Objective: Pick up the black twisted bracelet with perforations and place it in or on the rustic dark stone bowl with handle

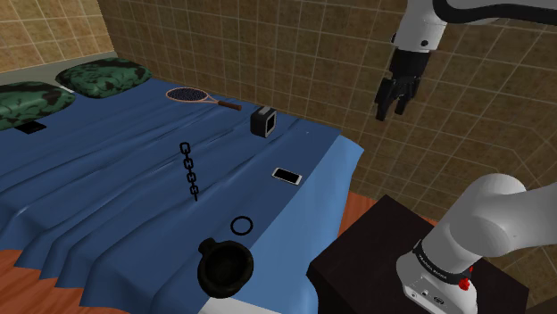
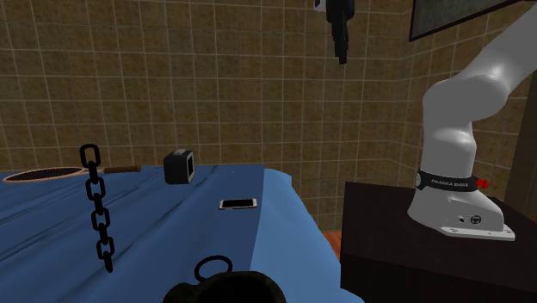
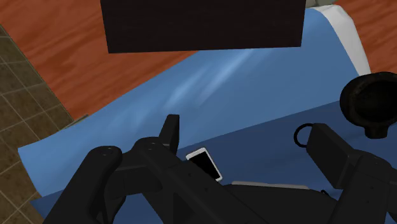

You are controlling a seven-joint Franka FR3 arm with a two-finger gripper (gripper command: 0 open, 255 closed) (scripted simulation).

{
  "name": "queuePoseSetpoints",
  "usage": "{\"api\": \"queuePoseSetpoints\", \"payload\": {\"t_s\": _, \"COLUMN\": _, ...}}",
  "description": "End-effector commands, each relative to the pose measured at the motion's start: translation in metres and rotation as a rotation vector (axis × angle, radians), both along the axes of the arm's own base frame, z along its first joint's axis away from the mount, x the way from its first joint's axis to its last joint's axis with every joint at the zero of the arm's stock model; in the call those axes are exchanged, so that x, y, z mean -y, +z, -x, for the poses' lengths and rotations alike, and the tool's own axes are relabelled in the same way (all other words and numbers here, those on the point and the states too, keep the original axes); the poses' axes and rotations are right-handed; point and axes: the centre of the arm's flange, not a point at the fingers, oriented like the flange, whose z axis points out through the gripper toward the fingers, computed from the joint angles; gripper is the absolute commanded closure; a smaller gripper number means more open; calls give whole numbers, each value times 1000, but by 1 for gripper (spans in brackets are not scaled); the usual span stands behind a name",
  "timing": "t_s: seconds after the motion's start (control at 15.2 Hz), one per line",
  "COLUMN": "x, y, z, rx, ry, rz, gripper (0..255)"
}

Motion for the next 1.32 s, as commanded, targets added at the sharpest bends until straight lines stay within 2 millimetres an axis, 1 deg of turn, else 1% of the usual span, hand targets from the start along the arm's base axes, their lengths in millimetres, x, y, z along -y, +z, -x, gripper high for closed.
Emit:
{"api": "queuePoseSetpoints", "payload": {"t_s": 0.0, "x": 0, "y": 0, "z": 0, "rx": 0, "ry": 0, "rz": 0, "gripper": 0}}
{"api": "queuePoseSetpoints", "payload": {"t_s": 1.25, "x": -115, "y": -190, "z": -107, "rx": -50, "ry": -127, "rz": -98, "gripper": 0}}
